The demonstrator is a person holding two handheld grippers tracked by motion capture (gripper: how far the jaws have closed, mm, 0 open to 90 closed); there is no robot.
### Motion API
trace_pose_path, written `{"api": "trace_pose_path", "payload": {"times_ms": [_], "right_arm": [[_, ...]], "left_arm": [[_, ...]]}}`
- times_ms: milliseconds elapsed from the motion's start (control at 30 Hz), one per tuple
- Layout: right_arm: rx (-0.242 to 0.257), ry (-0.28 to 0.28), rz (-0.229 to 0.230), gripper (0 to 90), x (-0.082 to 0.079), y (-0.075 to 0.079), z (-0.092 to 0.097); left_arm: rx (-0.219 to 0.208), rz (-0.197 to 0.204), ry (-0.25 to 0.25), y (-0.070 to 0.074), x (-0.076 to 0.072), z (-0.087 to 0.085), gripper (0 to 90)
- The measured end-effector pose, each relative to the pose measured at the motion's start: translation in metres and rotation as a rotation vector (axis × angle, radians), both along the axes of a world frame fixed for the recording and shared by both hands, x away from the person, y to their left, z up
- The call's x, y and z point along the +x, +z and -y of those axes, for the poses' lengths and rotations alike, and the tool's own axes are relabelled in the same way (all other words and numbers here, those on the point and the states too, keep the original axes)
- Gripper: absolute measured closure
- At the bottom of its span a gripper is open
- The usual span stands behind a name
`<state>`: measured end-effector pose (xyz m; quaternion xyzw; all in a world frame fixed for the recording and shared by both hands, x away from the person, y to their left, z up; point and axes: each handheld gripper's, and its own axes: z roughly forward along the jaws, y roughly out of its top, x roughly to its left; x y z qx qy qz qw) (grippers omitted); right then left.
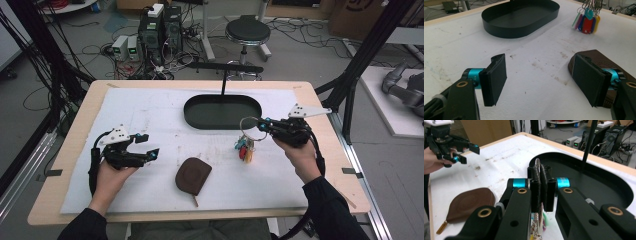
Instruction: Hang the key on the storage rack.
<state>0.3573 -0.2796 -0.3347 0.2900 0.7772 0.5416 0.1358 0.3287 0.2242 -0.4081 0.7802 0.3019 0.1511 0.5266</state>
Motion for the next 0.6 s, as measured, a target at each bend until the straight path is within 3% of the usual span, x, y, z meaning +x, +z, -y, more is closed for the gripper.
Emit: {"api": "trace_pose_path", "payload": {"times_ms": [600], "right_arm": [[-0.014,-0.031,0.062,88.0,0.021,0.033,0.004]], "left_arm": [[0.000,-0.001,-0.001,0.000,0.000,0.000,27.8]]}}
